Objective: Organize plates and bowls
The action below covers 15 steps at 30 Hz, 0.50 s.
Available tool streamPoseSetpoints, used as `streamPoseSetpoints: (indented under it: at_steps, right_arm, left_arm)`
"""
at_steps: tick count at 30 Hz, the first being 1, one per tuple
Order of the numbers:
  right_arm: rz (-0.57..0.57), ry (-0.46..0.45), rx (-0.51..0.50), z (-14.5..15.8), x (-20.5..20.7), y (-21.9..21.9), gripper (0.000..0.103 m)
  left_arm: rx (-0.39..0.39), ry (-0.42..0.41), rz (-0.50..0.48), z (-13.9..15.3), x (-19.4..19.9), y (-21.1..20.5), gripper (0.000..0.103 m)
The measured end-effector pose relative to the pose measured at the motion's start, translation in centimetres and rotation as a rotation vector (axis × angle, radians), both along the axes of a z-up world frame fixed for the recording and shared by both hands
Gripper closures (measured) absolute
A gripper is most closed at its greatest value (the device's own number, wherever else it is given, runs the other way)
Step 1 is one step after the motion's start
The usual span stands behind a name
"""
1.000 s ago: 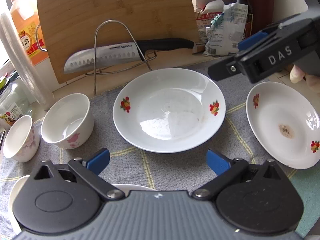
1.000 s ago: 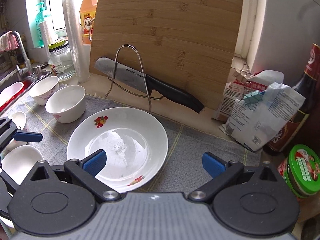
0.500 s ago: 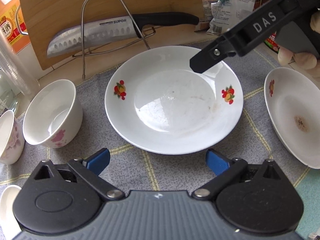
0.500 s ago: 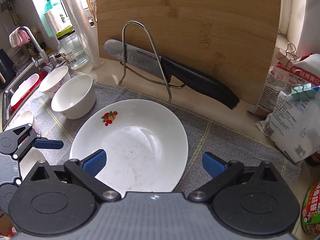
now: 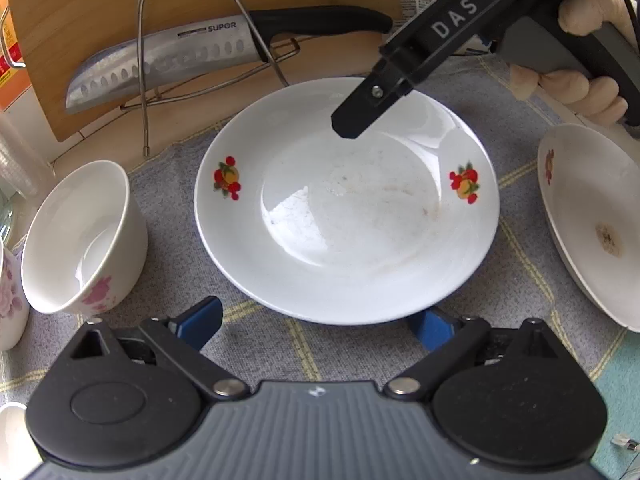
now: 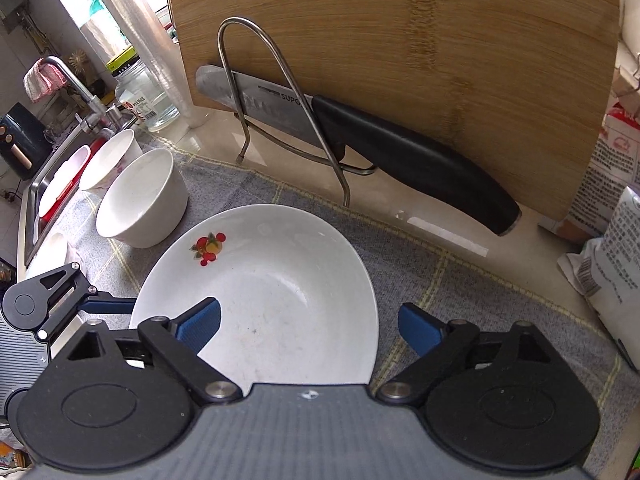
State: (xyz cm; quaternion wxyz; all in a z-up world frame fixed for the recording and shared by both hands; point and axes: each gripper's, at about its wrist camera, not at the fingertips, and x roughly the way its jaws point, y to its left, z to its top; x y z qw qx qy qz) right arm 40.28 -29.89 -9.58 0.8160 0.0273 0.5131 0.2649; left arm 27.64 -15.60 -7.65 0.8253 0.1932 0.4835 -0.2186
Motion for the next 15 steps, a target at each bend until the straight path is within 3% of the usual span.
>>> streamPoseSetpoints:
  at_steps: [15]
  right_arm:
    - [0.071,0.063,0.091,-0.7,1.3,0.0,0.011]
  left_arm:
    - [0.031,-0.016,-0.103,0.5,-0.4,-0.6,0.005]
